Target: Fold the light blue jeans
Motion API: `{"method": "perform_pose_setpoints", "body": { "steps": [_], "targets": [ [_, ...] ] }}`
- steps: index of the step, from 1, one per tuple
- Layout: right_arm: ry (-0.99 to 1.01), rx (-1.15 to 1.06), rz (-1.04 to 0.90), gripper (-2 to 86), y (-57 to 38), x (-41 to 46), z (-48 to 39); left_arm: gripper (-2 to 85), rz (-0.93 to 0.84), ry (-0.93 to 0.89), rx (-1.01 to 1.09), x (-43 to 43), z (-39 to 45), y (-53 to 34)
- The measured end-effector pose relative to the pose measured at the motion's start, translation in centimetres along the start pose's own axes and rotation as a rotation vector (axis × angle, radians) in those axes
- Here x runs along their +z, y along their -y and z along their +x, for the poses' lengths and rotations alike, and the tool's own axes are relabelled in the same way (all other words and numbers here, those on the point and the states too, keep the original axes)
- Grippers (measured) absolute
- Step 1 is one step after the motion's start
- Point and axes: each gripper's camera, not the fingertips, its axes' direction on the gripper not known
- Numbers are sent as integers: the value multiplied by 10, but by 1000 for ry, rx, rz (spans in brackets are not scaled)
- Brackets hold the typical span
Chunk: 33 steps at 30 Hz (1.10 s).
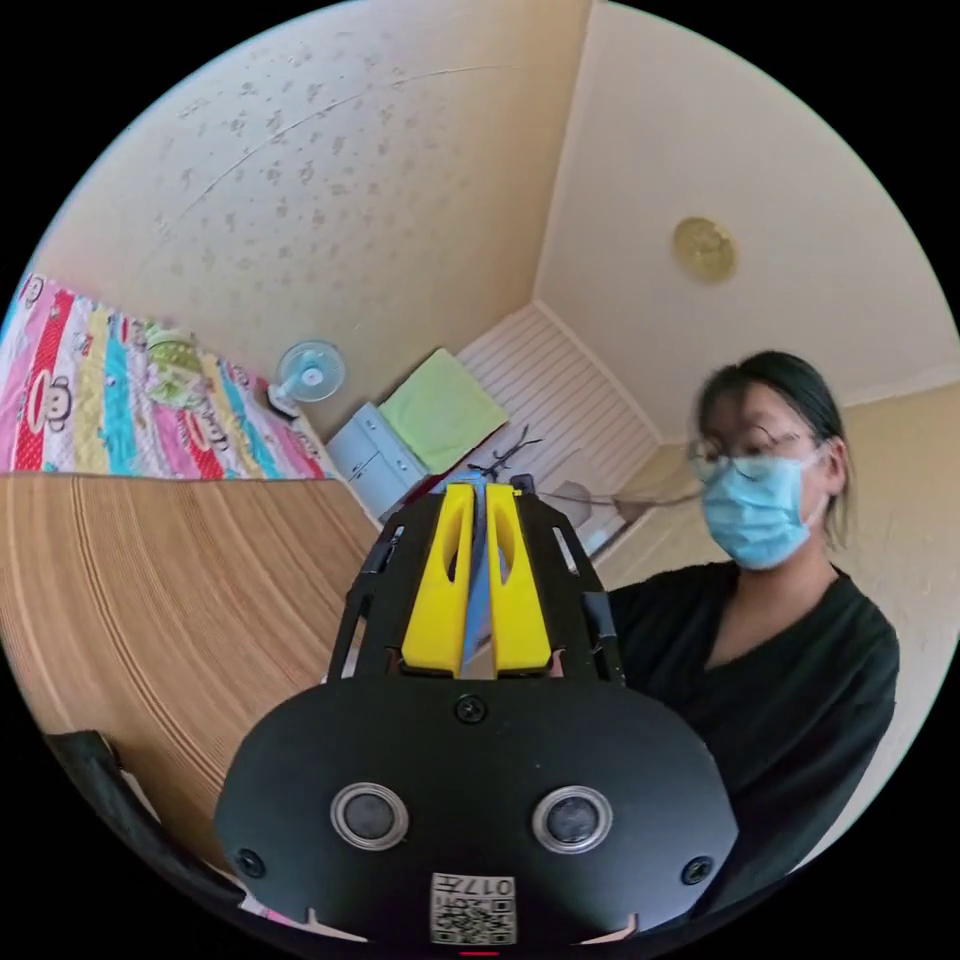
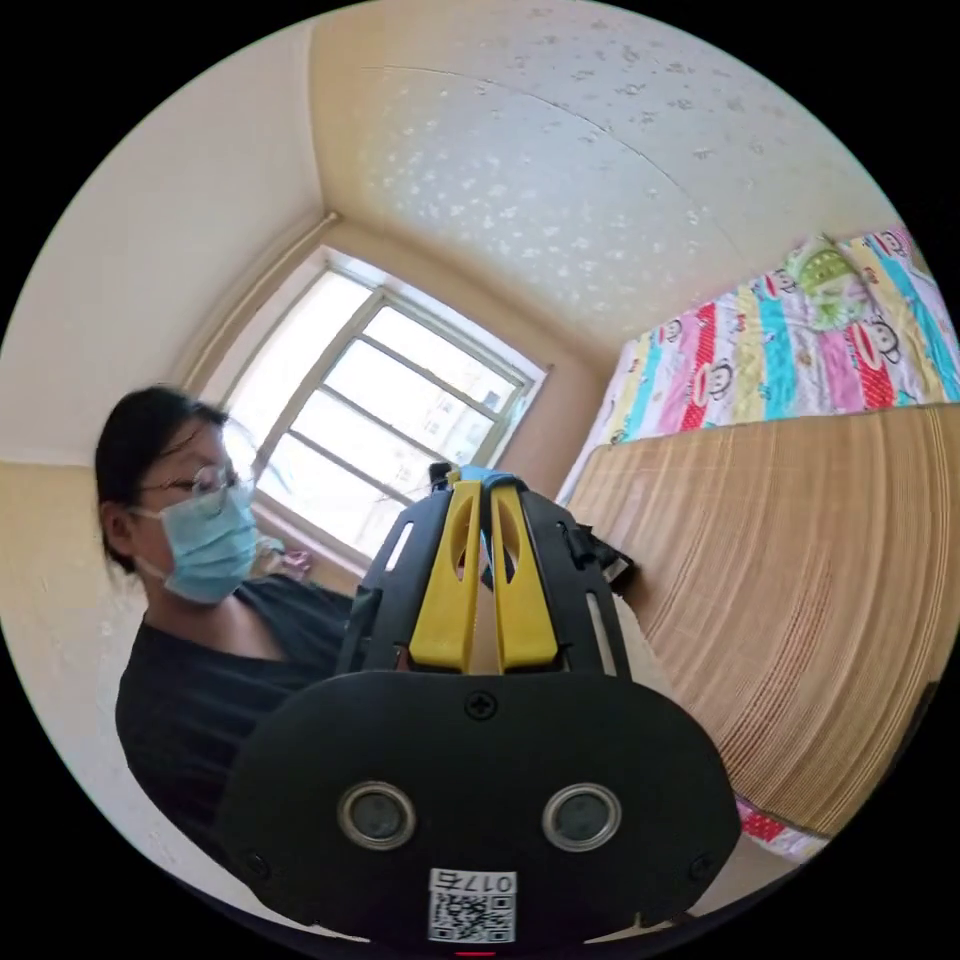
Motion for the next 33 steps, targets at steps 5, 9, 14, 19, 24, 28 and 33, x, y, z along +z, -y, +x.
{"method": "perform_pose_setpoints", "body": {
  "steps": [5,9,14,19,24,28,33],
  "targets": [
    [-177,132,-58,15,33,43,117,2,-88,125,-149,30,-100,22],
    [-189,173,-114,15,24,75,169,6,-172,267,-179,41,-154,7],
    [-263,274,-256,17,-65,115,211,9,-303,325,-273,55,-180,-74],
    [-222,535,-411,23,-203,138,258,11,-332,357,-594,54,-200,-223],
    [-280,905,-480,51,-301,132,301,75,-321,442,-809,35,-214,-282],
    [-194,941,-284,100,-290,120,320,104,-326,459,-735,41,-236,-244],
    [-181,847,-278,160,-247,152,357,139,-445,487,-662,74,-290,-195]
  ]
}}
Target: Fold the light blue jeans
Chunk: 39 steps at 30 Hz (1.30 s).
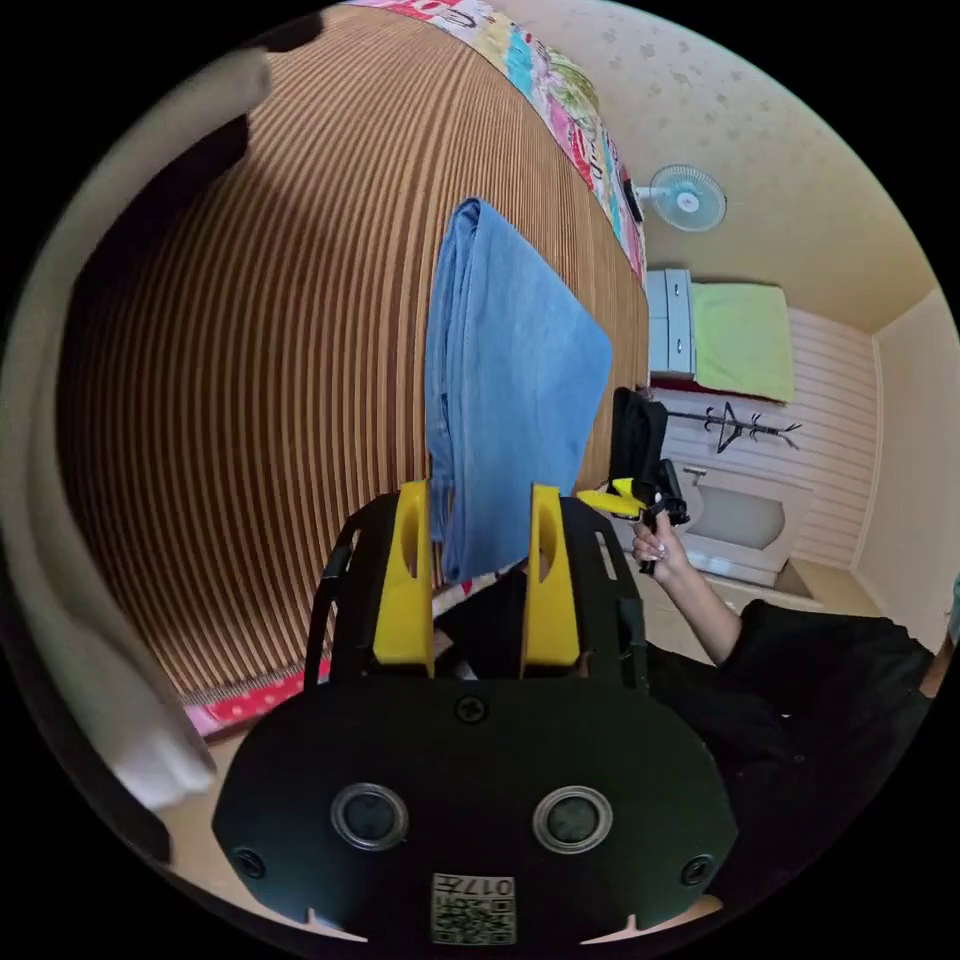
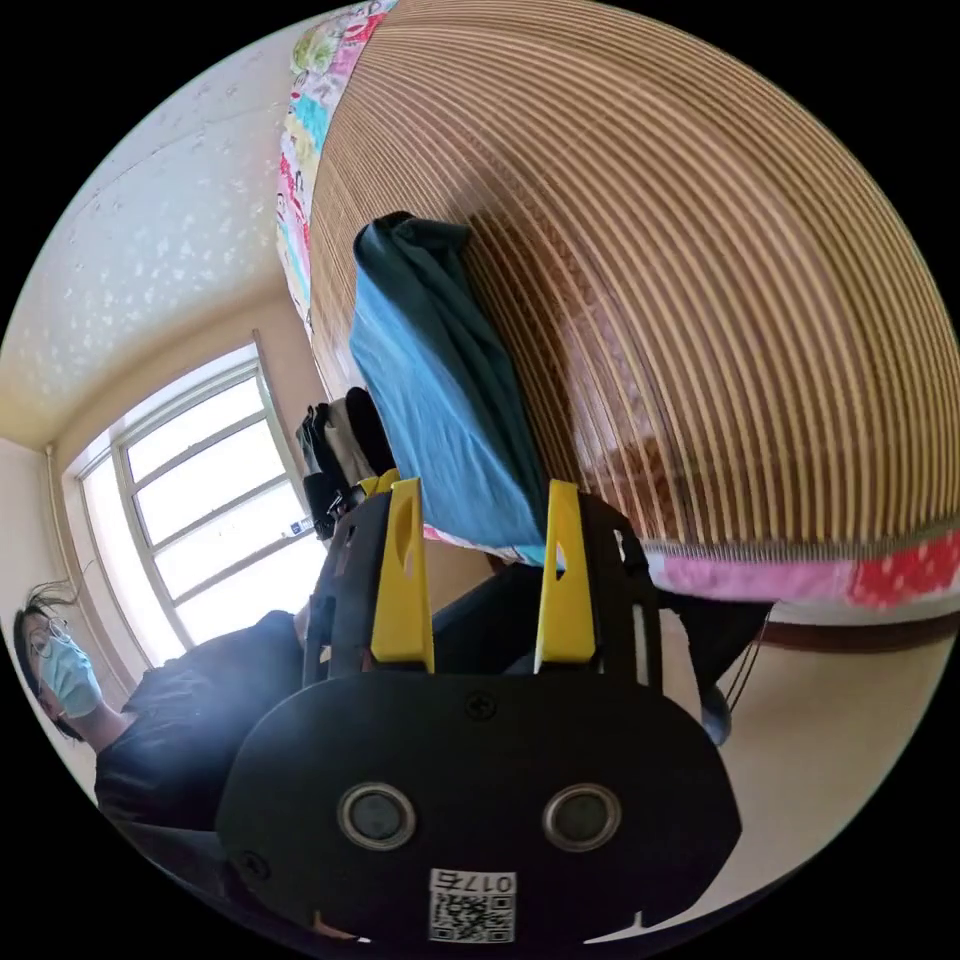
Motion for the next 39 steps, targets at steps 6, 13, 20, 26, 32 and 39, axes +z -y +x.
{"method": "perform_pose_setpoints", "body": {
  "steps": [6,13,20,26,32,39],
  "targets": [
    [33,-97,-71,140,33,44,2,107,-107,79,40,31,6,42],
    [124,-99,-176,79,31,78,-1,62,-60,73,-46,16,4,34],
    [338,-165,-157,59,0,-19,-3,47,-77,-124,-30,18,49,17],
    [319,-263,-115,49,-12,-166,-17,47,-31,-292,12,54,147,31],
    [220,-382,52,49,-61,-345,-41,47,-20,-424,186,123,276,70],
    [-72,-414,292,57,-144,-512,-46,61,-91,-446,477,253,421,85]
  ]
}}
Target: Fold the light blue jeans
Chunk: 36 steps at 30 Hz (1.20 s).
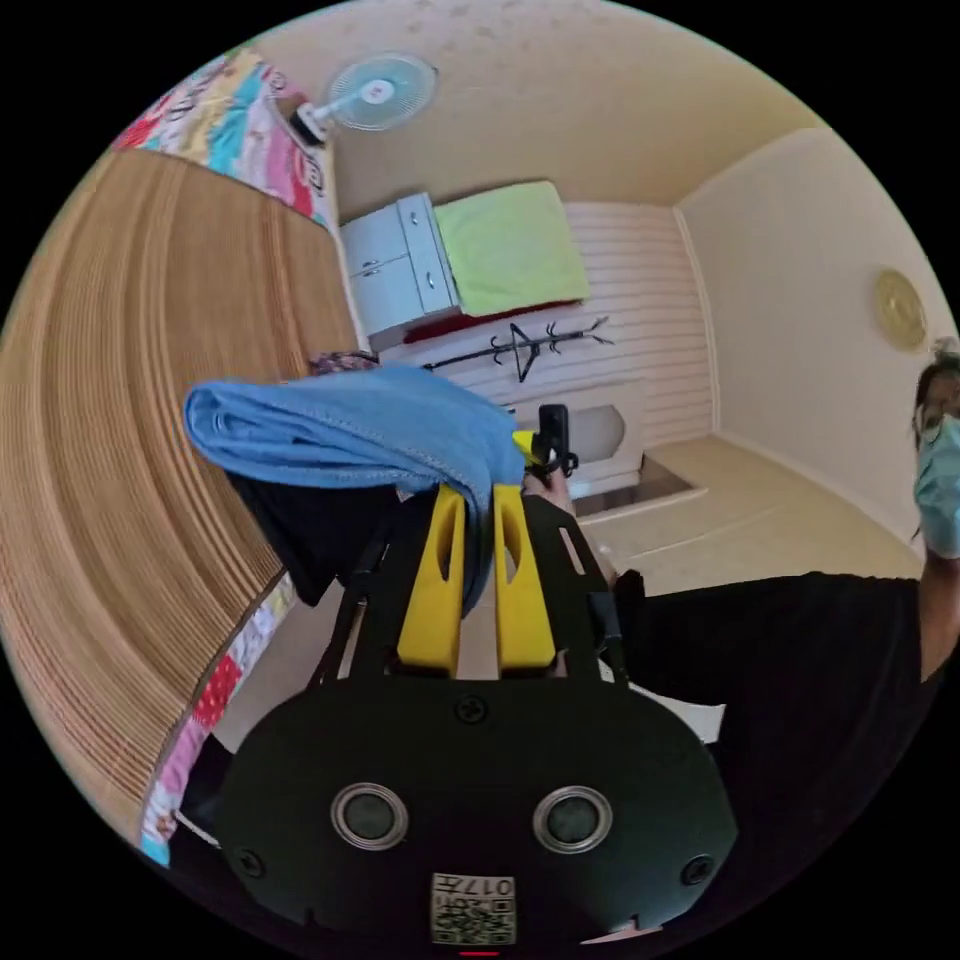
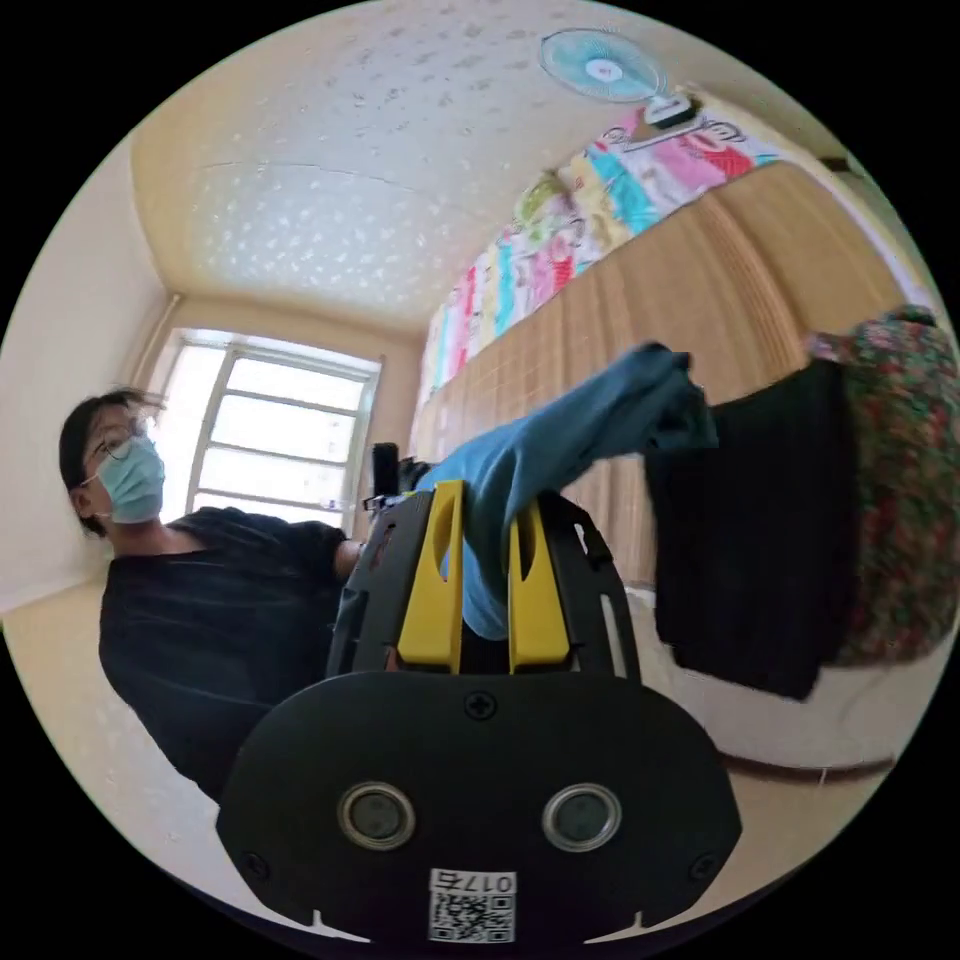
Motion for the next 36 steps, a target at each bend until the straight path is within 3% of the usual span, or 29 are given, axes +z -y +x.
{"method": "perform_pose_setpoints", "body": {
  "steps": [4,9,12,15,17,20,24,26,30,32,36],
  "targets": [
    [-457,460,56,50,-42,-47,56,93,-316,71,-58,87,-33,-21],
    [-436,559,48,19,-77,-15,60,80,-355,245,-112,41,-61,-90],
    [-468,600,-173,16,-68,50,60,66,-286,417,-217,-35,-81,-134],
    [-564,573,-552,29,-41,140,51,65,-151,604,-356,-123,-85,-176],
    [-593,467,-757,49,-15,209,24,65,-45,668,-401,-171,-75,-200],
    [-557,313,-869,35,24,270,-32,64,156,748,-448,-237,-46,-239],
    [-619,159,-903,15,66,319,-114,34,438,801,-444,-301,3,-308],
    [-606,-30,-914,10,83,349,-188,4,529,843,-438,-320,23,-341],
    [-643,-309,-779,6,87,367,-321,-8,599,960,-425,-355,55,-410],
    [-708,-489,-621,6,74,369,-405,-9,613,1003,-438,-371,62,-436],
    [-790,-666,-402,5,44,385,-483,-10,663,1016,-464,-408,59,-487]
  ]
}}
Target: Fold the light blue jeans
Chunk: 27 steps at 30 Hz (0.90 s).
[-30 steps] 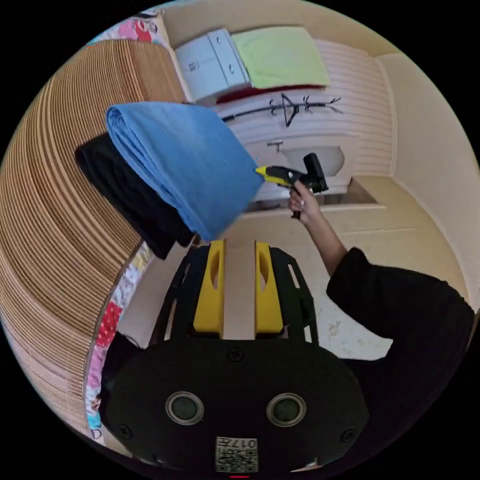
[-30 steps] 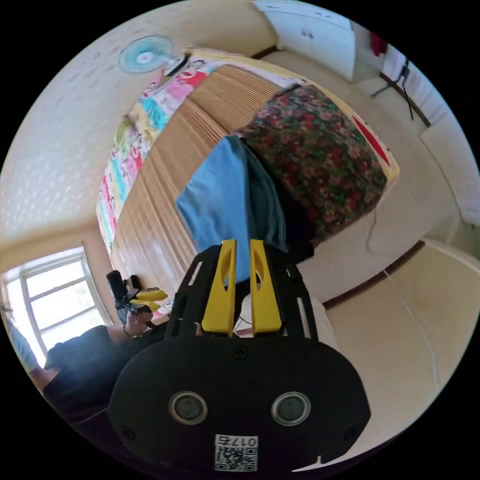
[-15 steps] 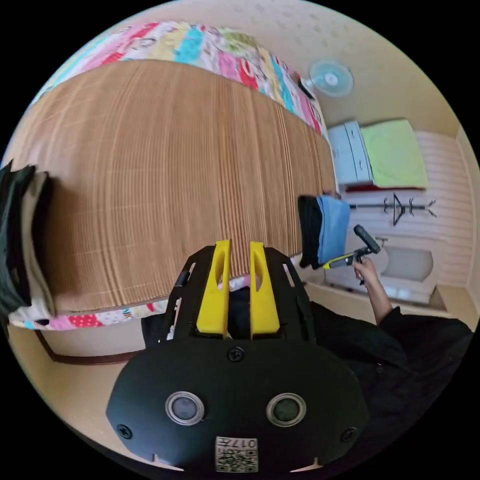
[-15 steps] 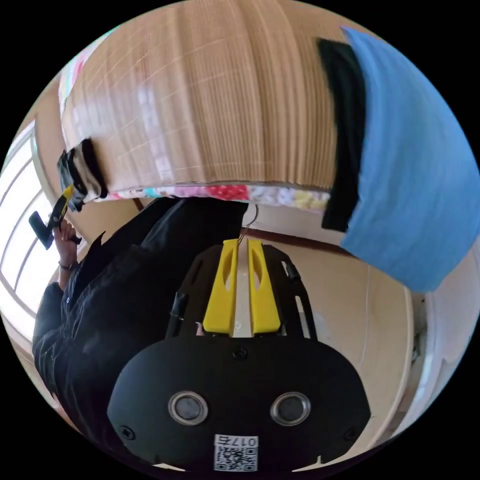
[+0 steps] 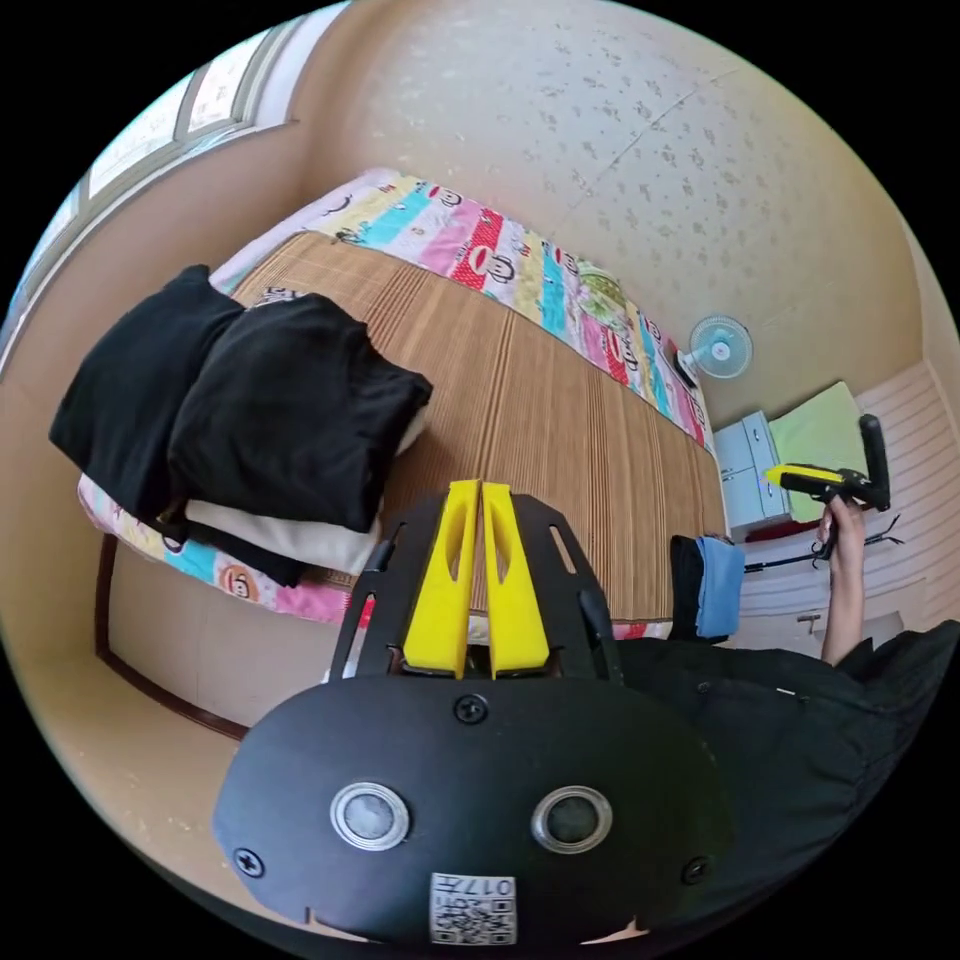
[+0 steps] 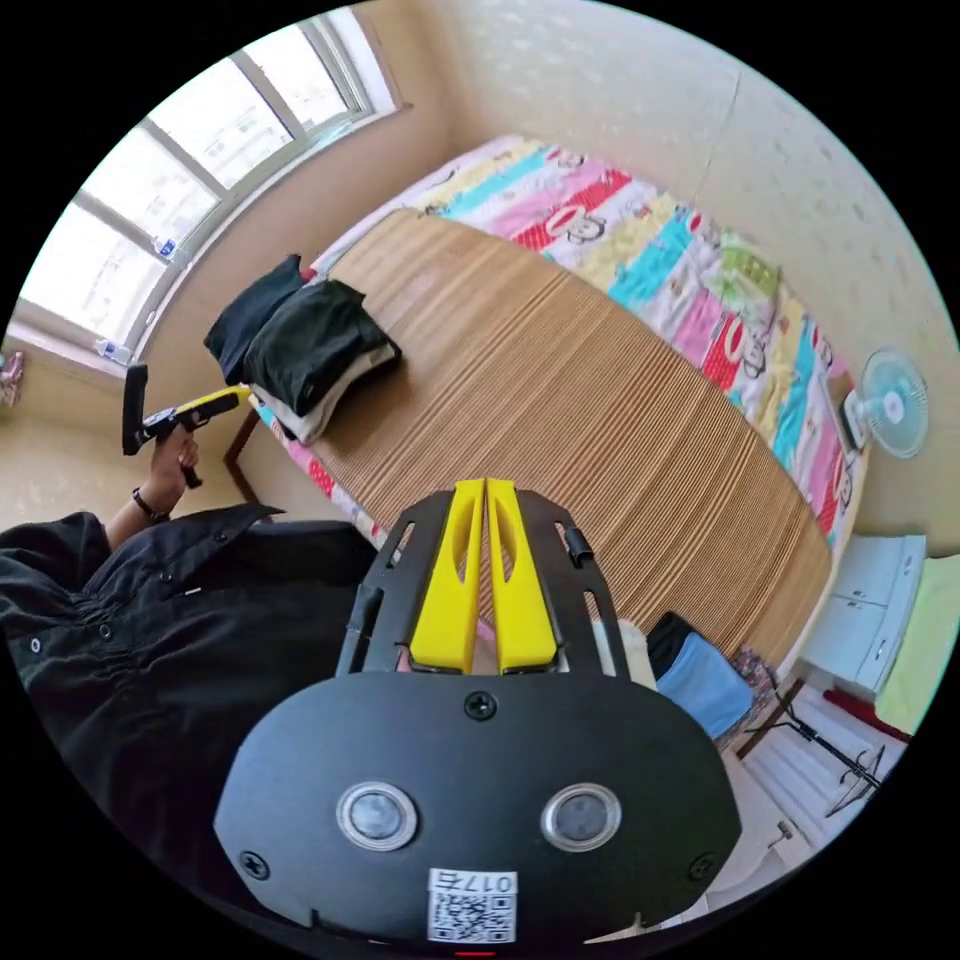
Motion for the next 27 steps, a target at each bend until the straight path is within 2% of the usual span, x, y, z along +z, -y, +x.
{"method": "perform_pose_setpoints", "body": {
  "steps": [1,4,6,8,11,14,16,19,23,27],
  "targets": [
    [-6,-8,0,5,6,7,-16,-9,2,-19,-21,-3,-16,0],
    [109,41,-169,7,16,55,-40,-8,-10,-66,-14,-6,-41,6],
    [201,45,-123,10,4,68,-55,-4,-42,-41,39,-6,-43,16],
    [160,153,-88,16,-19,81,-65,5,-78,-28,135,-2,-36,29],
    [50,238,-21,39,-55,90,-73,73,-157,-35,257,22,-14,48],
    [-28,336,19,97,-87,110,-69,117,-190,-43,336,64,17,57],
    [-47,403,-20,145,-101,138,-58,161,-218,-50,358,110,42,62],
    [-2,509,-76,214,-120,198,-32,225,-303,4,368,185,71,67],
    [-29,631,-52,235,-136,275,8,243,-257,106,401,260,102,69],
    [-60,646,8,245,-135,324,35,300,-194,230,305,327,116,82]
  ]
}}
